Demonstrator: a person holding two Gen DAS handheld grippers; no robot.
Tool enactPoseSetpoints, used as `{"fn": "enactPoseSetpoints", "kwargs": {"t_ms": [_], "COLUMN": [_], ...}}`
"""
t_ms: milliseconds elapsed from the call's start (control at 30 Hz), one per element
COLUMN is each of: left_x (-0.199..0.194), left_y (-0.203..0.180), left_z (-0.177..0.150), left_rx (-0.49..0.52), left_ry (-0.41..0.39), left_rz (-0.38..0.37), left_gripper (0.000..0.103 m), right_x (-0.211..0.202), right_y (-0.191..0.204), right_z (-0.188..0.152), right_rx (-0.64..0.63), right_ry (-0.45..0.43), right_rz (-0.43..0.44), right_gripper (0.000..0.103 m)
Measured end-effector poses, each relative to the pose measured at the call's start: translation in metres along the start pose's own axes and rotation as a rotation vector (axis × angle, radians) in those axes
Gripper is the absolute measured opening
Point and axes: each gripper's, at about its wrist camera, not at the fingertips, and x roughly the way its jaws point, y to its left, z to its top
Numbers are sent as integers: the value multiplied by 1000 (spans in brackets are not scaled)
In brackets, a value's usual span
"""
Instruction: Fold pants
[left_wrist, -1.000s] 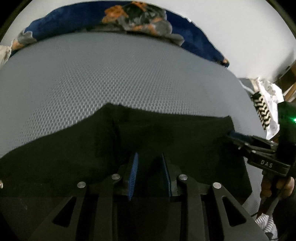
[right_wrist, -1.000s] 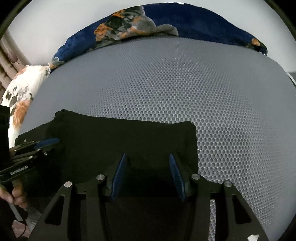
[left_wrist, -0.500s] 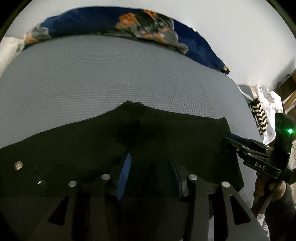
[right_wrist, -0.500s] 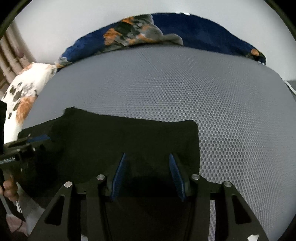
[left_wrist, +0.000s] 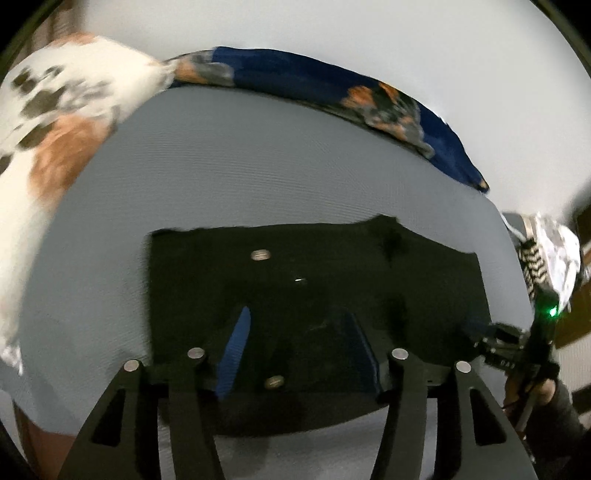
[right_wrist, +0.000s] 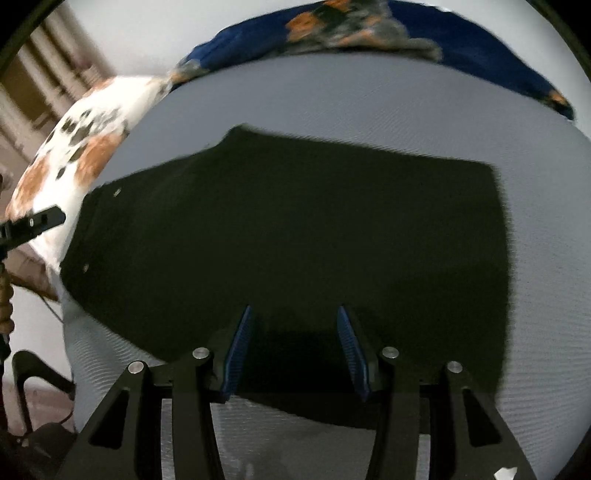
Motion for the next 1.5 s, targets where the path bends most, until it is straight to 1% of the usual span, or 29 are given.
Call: {"fn": "enactPoseSetpoints", "kwargs": {"t_ms": [167, 267, 367, 433, 533, 633, 733, 800, 967, 1000, 1167, 1267, 1333, 1367, 1433, 1500], "left_x": [-14, -18, -14, -8, 2, 14, 25, 32, 49, 50, 59, 67, 75, 81, 88, 94], "left_y": [46, 72, 92, 103, 115, 129, 144, 150, 164, 166, 169, 172, 174, 175, 175, 171], "left_z": [-8, -11, -13, -14, -15, -15, -15, -13, -10, -8, 1, 7, 11, 13, 17, 24], "left_rx": [-70, -117, -154, -170, -196, -237, -280, -285, -289, -288, -261, -266, -286, -304, -316, -307], "left_ry": [-4, 6, 34, 65, 109, 150, 180, 194, 236, 235, 257, 271, 284, 292, 296, 306], "left_rz": [40, 26, -9, -53, -122, -180, -254, -283, -318, -338, -407, -469, -527, -568, -618, -632], "left_gripper": [56, 56, 56, 56, 56, 56, 56, 56, 56, 56, 56, 56, 56, 56, 56, 56], "right_x": [18, 27, 30, 28, 20, 15, 9, 7, 10, 12, 20, 22, 20, 19, 18, 19], "right_y": [44, 61, 71, 73, 73, 69, 62, 60, 62, 63, 67, 70, 71, 71, 69, 67], "right_z": [3, 10, 19, 27, 40, 51, 62, 67, 75, 76, 77, 79, 80, 80, 81, 82], "right_rx": [-57, -65, -54, -36, -8, 16, 59, 70, 108, 112, 115, 112, 113, 116, 125, 139], "right_ry": [42, 69, 82, 74, 50, 35, 18, 9, 5, 10, 34, 40, 36, 33, 27, 22], "right_rz": [71, 117, 150, 175, 181, 168, 154, 131, 103, 97, 81, 71, 69, 67, 68, 66], "right_gripper": [47, 47, 47, 47, 49, 50, 50, 50, 50, 50, 50, 50, 51, 52, 53, 53]}}
